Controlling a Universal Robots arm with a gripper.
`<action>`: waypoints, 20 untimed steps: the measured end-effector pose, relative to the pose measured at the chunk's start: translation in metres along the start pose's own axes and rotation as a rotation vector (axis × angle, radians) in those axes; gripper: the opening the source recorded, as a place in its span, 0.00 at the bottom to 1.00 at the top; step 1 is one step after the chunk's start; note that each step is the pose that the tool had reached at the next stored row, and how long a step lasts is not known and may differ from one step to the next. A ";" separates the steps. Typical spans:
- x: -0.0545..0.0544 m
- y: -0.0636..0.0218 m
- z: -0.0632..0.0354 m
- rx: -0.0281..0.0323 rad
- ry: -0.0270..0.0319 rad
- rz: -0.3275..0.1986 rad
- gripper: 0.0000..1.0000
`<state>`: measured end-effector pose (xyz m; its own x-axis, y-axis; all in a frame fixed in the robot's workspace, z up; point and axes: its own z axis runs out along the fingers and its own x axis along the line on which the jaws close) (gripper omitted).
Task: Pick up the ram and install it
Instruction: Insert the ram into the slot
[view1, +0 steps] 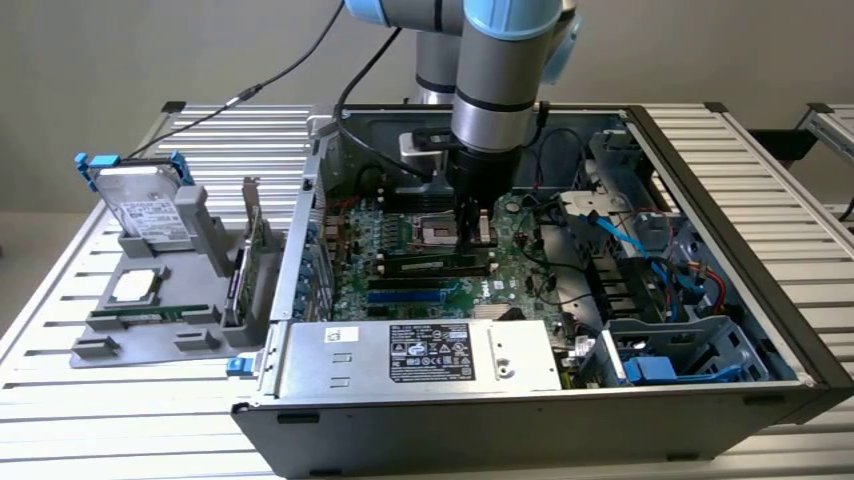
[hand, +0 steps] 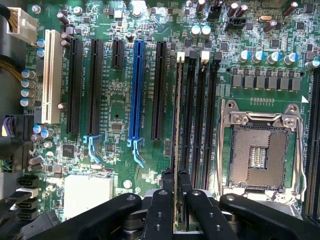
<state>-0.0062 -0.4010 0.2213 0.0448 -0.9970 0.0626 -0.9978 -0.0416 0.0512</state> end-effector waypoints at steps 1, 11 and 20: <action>0.000 0.0000 -0.0004 -0.0006 0.0002 0.000 0.16; 0.000 -0.0007 -0.0028 -0.0064 0.0014 0.000 0.16; 0.000 -0.0010 -0.0018 -0.0077 0.0102 0.000 0.16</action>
<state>-0.0052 -0.4010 0.2230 0.0452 -0.9963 0.0728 -0.9974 -0.0410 0.0588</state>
